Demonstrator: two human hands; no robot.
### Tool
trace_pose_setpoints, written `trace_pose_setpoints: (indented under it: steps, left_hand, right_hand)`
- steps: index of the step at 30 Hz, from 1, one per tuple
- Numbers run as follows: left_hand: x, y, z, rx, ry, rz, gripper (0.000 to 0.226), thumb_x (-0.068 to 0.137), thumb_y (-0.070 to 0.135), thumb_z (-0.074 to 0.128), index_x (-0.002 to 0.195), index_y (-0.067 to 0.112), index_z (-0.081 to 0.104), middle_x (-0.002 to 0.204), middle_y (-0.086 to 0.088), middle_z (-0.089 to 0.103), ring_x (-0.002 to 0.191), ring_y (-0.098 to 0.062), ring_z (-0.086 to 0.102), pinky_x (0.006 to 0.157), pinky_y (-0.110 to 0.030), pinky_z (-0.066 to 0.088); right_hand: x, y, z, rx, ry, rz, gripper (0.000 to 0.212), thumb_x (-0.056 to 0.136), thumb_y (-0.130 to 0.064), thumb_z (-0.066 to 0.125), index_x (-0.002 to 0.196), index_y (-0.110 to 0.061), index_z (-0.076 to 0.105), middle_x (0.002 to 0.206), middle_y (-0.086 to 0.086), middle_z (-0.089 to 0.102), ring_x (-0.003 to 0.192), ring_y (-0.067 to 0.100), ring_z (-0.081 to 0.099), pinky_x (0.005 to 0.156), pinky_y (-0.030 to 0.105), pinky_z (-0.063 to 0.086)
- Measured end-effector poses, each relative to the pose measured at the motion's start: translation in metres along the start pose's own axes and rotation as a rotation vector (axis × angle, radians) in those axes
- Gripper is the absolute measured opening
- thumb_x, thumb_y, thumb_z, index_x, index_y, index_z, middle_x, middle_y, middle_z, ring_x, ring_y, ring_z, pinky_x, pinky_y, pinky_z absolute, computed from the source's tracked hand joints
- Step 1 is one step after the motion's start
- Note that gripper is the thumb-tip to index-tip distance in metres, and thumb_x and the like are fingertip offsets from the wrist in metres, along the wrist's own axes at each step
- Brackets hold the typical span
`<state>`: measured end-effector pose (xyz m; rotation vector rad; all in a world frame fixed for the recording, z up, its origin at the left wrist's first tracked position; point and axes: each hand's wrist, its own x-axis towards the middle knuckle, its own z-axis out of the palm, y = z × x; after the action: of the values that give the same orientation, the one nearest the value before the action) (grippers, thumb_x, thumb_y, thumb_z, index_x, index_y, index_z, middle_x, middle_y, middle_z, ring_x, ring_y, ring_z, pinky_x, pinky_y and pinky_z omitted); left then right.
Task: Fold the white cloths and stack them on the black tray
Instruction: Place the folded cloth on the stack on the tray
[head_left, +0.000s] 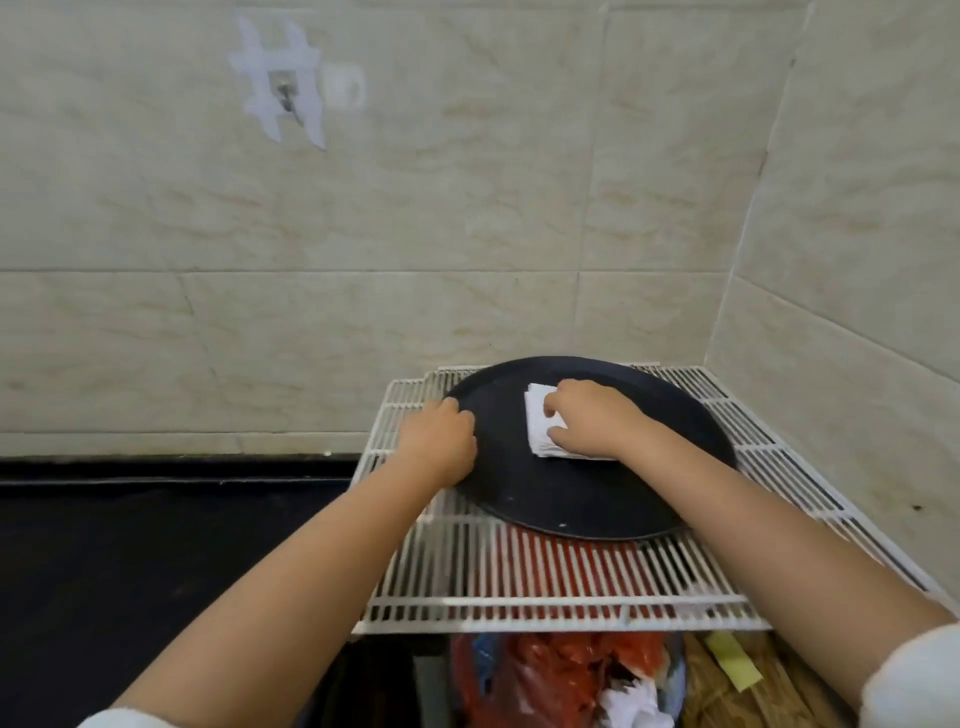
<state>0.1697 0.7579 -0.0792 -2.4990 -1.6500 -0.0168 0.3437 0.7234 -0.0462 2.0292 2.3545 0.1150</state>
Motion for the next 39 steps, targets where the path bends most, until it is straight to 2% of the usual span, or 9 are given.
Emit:
trace_pose_setpoints:
  steps: [5,8,10,12,14,17,27,33,39]
  left_hand:
    - [-0.09,-0.129,-0.012,-0.002,0.043,-0.275,0.035,0.098,0.029,0.036,0.124,0.008,0.047,0.132,-0.013,0.046,0.124,-0.032,0.041,0.096,-0.041,0.039]
    - [-0.175,-0.215,-0.014,0.02,0.148,-0.393,0.033,0.098,0.027,0.036,0.124,0.009,0.047,0.132,-0.013,0.047,0.124,-0.032,0.041,0.096,-0.04,0.038]
    - [-0.237,-0.27,-0.011,0.064,0.198,-0.473,0.038,0.097,0.029,0.038,0.13,0.01,0.045,0.139,-0.013,0.041,0.132,-0.031,0.033,0.102,-0.043,0.033]
    - [-0.303,-0.318,-0.009,0.094,0.192,-0.6,0.046,0.097,0.034,0.04,0.138,0.013,0.038,0.149,-0.013,0.029,0.141,-0.029,0.021,0.11,-0.045,0.024]
    - [-0.365,-0.36,-0.007,0.098,0.137,-0.742,0.053,0.097,0.041,0.036,0.145,0.019,0.026,0.156,-0.009,0.016,0.145,-0.027,0.009,0.115,-0.045,0.016]
    - [-0.45,-0.413,0.001,0.088,0.034,-0.923,0.058,0.097,0.048,0.031,0.148,0.026,0.015,0.159,-0.004,0.005,0.146,-0.026,0.0,0.117,-0.046,0.01]
    - [-0.65,-0.575,0.057,0.051,-0.112,-1.327,0.056,0.099,0.045,0.027,0.149,0.026,0.012,0.159,-0.001,0.003,0.146,-0.026,-0.002,0.117,-0.045,0.009]
    - [-0.707,-0.721,0.06,0.057,-0.109,-1.459,0.056,0.099,0.043,0.028,0.149,0.024,0.012,0.159,-0.002,0.004,0.146,-0.026,-0.002,0.118,-0.045,0.011]
    - [-0.754,-0.844,0.058,0.071,-0.096,-1.524,0.055,0.098,0.041,0.032,0.147,0.024,0.016,0.158,-0.002,0.008,0.146,-0.025,0.001,0.117,-0.048,0.011]
  right_hand:
    - [0.018,-0.139,-0.036,0.059,0.183,-0.183,0.036,0.09,-0.025,0.046,0.122,-0.01,0.053,0.127,0.014,0.052,0.117,0.033,0.049,0.091,0.039,0.042]
    - [0.023,-0.251,-0.044,0.122,0.212,-0.279,0.043,0.092,-0.032,0.045,0.131,-0.013,0.047,0.132,0.014,0.048,0.123,0.033,0.044,0.098,0.041,0.039]
    - [0.021,-0.329,-0.044,0.156,0.206,-0.385,0.047,0.093,-0.037,0.043,0.134,-0.013,0.043,0.135,0.014,0.044,0.127,0.032,0.04,0.103,0.042,0.034]
    - [0.014,-0.41,-0.042,0.163,0.186,-0.503,0.053,0.095,-0.043,0.039,0.139,-0.016,0.034,0.144,0.014,0.033,0.137,0.03,0.026,0.111,0.045,0.023]
    - [0.005,-0.487,-0.04,0.173,0.113,-0.595,0.059,0.096,-0.049,0.032,0.146,-0.021,0.02,0.155,0.011,0.013,0.145,0.029,0.005,0.115,0.051,0.009]
    - [-0.009,-0.592,-0.031,0.156,0.034,-0.725,0.061,0.095,-0.054,0.025,0.148,-0.03,0.005,0.158,0.007,-0.005,0.145,0.028,-0.011,0.115,0.054,0.0]
    - [-0.034,-0.897,-0.003,0.133,-0.023,-1.141,0.06,0.096,-0.05,0.026,0.148,-0.029,0.004,0.158,0.007,-0.007,0.145,0.029,-0.01,0.115,0.053,0.002]
    - [0.008,-1.074,-0.02,0.181,-0.024,-1.245,0.06,0.096,-0.05,0.028,0.148,-0.029,0.004,0.158,0.007,-0.006,0.145,0.029,-0.009,0.115,0.052,0.001]
    - [0.043,-1.209,-0.039,0.161,0.024,-1.32,0.06,0.095,-0.051,0.028,0.148,-0.028,0.008,0.157,0.009,-0.002,0.145,0.03,-0.005,0.115,0.053,0.004]
